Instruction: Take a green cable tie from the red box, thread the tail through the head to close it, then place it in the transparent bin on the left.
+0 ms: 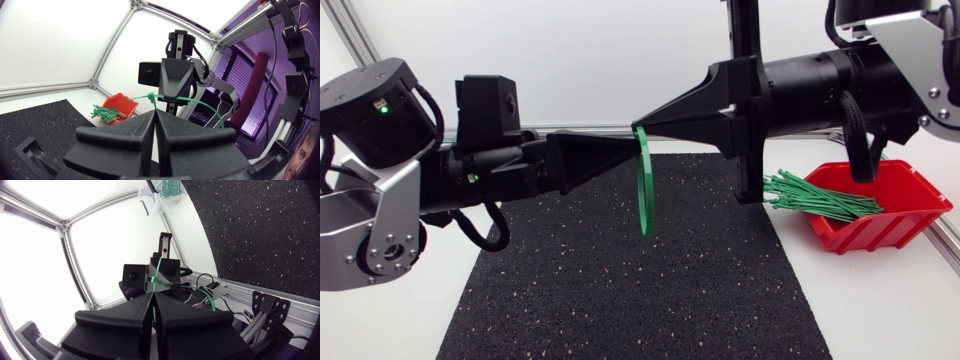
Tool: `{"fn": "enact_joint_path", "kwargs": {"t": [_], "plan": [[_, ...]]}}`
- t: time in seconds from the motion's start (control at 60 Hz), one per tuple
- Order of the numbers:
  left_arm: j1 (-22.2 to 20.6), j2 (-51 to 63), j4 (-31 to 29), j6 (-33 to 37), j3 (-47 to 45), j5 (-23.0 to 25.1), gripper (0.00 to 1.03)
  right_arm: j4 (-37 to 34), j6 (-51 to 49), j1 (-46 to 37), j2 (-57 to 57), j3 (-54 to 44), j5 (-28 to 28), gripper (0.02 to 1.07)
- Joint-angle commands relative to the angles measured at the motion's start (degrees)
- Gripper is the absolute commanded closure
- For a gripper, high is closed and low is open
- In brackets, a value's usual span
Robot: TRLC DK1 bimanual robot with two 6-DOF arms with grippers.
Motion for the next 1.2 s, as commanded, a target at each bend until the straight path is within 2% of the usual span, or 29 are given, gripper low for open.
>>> {"fn": "enact_joint_path", "kwargs": {"t": [0.0, 1.183], "plan": [[-0.32, -1.4, 0.76, 1.39, -1.25, -0.2, 1.0, -0.85, 2.12, -0.99, -0.25, -1.26, 0.54, 1.02], [0.82, -5.7, 0.41, 0.43, -1.86, -0.55, 1.0, 0.47, 0.63, -0.29, 6.95, -0.29, 0.54, 1.01]]}}
